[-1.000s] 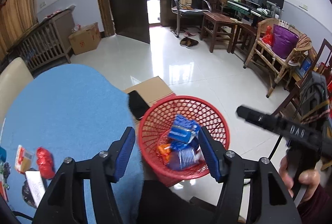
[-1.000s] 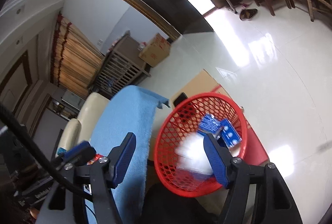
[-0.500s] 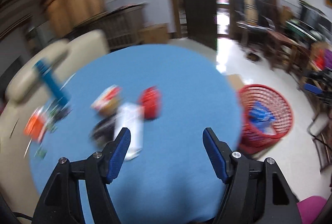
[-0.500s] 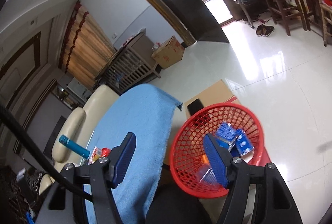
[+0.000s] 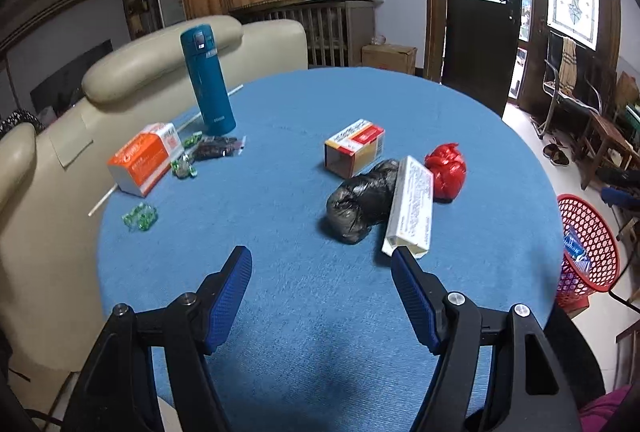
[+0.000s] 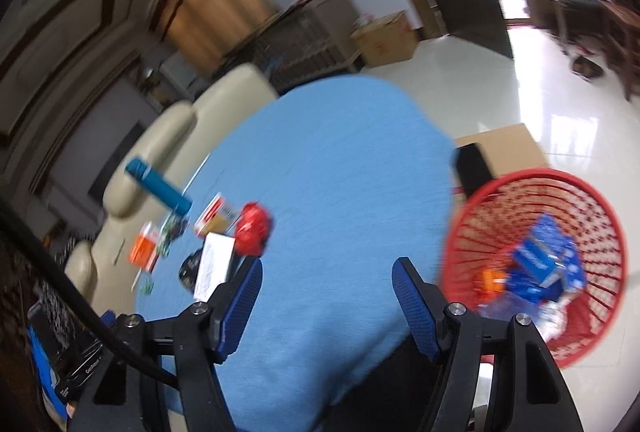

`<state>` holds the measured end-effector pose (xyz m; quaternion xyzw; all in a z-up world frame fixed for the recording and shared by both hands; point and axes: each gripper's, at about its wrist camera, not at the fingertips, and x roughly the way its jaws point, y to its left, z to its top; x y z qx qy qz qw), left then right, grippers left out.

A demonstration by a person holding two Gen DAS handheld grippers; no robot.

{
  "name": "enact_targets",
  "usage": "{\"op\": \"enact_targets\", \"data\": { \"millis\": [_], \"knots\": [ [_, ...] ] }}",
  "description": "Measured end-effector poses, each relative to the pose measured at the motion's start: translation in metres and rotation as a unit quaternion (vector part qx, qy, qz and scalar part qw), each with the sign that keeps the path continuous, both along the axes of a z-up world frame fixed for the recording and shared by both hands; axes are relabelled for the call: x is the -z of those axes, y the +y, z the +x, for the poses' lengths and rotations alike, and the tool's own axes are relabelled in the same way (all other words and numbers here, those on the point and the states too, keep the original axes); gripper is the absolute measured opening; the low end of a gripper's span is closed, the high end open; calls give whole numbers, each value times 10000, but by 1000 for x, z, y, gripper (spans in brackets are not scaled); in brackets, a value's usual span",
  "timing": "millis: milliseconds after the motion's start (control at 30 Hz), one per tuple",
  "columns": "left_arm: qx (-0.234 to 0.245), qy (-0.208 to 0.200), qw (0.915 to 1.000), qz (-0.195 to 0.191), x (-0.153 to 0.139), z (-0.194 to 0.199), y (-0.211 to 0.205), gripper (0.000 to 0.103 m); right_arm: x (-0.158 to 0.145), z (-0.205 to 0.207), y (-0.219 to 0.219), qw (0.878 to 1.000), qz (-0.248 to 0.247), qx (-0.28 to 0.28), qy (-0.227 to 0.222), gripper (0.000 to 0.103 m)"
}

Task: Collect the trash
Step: 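Move the right tool to the red plastic bag and close on it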

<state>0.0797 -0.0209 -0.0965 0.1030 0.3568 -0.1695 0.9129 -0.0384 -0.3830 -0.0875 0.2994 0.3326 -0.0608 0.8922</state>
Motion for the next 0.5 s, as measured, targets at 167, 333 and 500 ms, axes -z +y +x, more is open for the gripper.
{"op": "enact_targets", "data": {
  "millis": [167,333,500],
  "knots": [
    [30,182,9998,32,14,32,3,73,14,69,32,9979,-25,-543,352,72],
    [44,466,9985,-289,17,68,10,73,30,134,50,9944,229,-835,613,70],
    [325,767,9946,-614,22,93,0,73,44,178,63,9919,436,-916,760,64]
  ]
}}
